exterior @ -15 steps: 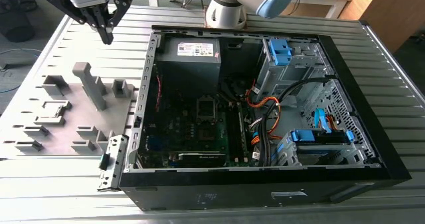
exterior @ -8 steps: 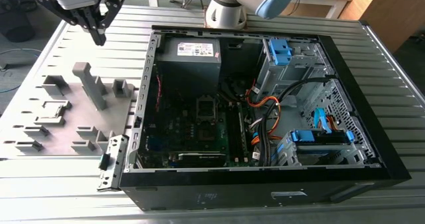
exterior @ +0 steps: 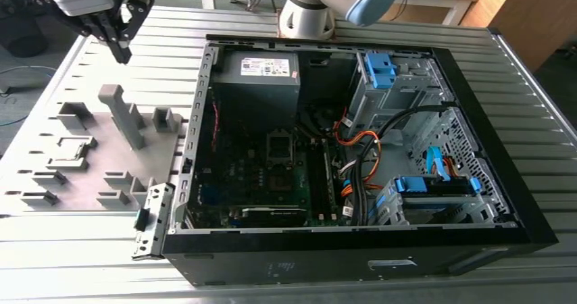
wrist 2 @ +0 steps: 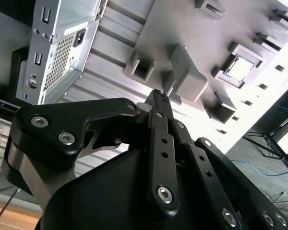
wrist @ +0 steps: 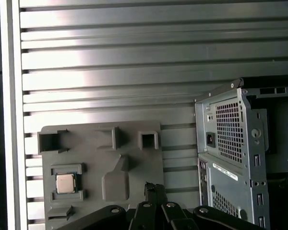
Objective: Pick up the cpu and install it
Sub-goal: 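Reach for the cpu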
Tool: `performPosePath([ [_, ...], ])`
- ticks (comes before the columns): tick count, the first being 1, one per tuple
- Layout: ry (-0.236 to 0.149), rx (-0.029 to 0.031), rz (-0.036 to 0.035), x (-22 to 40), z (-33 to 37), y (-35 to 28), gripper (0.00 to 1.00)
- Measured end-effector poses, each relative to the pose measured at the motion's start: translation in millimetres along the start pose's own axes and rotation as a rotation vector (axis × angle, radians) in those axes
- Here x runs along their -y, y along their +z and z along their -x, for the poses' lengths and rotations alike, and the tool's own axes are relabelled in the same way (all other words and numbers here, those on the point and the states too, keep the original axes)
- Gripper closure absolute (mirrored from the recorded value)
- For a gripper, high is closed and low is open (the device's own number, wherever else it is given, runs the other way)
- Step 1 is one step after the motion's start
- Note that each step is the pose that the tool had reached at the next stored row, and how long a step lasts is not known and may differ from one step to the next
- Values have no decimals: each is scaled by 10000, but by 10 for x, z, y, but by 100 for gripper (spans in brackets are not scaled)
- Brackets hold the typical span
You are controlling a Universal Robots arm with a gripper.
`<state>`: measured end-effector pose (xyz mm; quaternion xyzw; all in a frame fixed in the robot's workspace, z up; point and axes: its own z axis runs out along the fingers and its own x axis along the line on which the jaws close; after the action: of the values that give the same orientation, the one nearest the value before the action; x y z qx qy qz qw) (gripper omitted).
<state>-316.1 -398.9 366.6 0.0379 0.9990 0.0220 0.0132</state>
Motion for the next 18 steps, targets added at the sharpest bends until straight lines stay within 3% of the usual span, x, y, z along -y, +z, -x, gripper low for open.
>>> performPosePath([
  [10,0,0,-1,22,-271,33,89],
  [18,-1,-4,-2,37,-444,67,89],
])
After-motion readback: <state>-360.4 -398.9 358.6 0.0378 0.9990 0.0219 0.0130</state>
